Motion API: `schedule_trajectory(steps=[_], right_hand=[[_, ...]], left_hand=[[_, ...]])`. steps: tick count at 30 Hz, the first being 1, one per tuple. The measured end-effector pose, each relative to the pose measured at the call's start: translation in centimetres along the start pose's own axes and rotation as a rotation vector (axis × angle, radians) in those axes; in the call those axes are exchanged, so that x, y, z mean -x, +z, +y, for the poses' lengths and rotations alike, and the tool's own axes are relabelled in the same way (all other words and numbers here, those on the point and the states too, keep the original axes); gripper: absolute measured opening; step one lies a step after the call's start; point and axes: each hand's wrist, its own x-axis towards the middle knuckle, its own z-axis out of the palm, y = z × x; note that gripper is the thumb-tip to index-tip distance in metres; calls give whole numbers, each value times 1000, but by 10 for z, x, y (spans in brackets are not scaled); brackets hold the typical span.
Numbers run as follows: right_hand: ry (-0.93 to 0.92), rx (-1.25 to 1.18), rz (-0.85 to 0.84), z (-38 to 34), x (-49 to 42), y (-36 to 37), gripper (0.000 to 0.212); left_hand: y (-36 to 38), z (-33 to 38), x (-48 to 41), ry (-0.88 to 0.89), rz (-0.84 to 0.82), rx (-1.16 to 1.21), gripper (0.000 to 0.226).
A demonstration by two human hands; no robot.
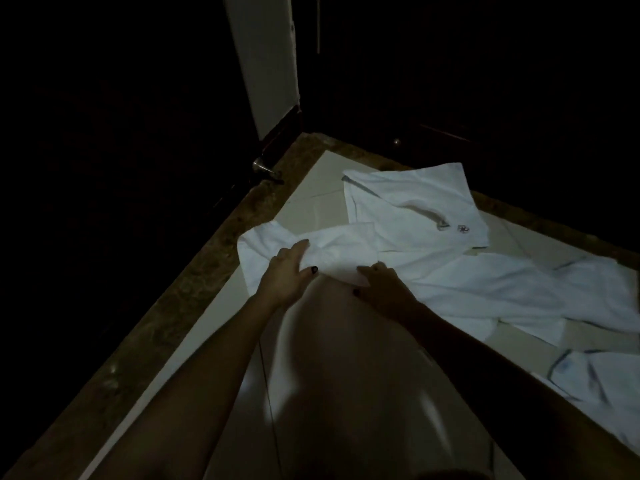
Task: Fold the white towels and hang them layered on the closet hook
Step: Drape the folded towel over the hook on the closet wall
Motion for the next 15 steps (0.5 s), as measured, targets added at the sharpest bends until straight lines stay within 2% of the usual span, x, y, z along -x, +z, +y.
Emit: schedule_trajectory(steps=[2,6,11,15], right_hand=[[4,25,80,6,-7,13,56],[-31,25,221,13,-20,25,37],[-60,-225,203,11,-26,-3,29],[-67,-507,241,-6,15,-69,26]], left_hand=[[11,-10,-11,5,23,-62,61],[15,-11,-30,34,-52,-248,48],[-3,7,-38,30,-37,-123,35],[-52,45,-23,96,36,-4,23]])
